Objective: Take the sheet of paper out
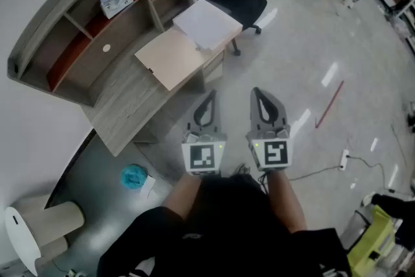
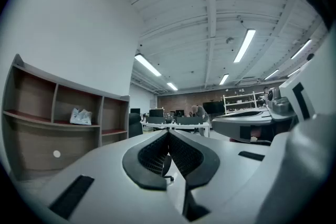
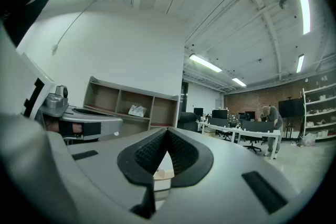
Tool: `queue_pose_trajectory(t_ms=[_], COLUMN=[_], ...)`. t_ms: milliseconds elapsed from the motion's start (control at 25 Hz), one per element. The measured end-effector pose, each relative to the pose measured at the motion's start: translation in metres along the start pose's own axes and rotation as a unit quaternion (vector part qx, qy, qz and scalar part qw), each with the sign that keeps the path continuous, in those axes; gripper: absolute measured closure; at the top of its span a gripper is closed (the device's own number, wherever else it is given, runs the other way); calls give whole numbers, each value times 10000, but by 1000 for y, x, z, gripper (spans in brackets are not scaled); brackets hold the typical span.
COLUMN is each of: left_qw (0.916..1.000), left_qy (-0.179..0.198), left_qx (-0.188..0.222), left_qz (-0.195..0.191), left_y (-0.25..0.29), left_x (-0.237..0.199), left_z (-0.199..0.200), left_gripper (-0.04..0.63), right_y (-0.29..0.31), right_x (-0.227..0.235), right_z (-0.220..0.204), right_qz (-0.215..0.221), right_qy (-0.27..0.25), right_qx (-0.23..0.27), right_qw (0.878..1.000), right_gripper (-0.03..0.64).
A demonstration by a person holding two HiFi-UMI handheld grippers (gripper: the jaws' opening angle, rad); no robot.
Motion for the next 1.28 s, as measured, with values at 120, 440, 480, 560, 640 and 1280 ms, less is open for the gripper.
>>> queue_pose_trajectory(t_ms=[120,440,480,560,640,1280], left_qw=[9995,9987,9985,9986,9987,9971], left_qy=[-223,-242,-257,-213,-162,-110], left_qx=[-202,-421,-451,-456,-434,-752], left_qz=[-58,-158,-161,-180,-191,-3], left_y=[-2,-10,-10,-10,-9,46], left_x=[-2,-28,-33,-43,-52,-75], left_z=[-5,-22,-24,-26,-28,-54], left_gripper=[552,552,552,552,552,552], right_y=[4,25,29,38,46,99], right_x=[-7,-39,-44,-54,-62,-28], right_z=[-1,-14,-15,-14,-13,-38], right_qz=[60,201,246,317,354,453], right_qy=[-16,87,101,86,58,180], right_qx=[4,-206,-212,-202,-187,-445], right_qw=[10000,9995,9994,9993,9992,9978], right_gripper=[601,601,601,601,601,601])
Point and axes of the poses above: the fingertips, and each gripper's own axes: y forward along the fingers, x to its right, z out of its top, the point moved 8 cm from there along -y, backward along the fingers, and after that the axes turned 13 degrees about z, right-handed, at the moved point
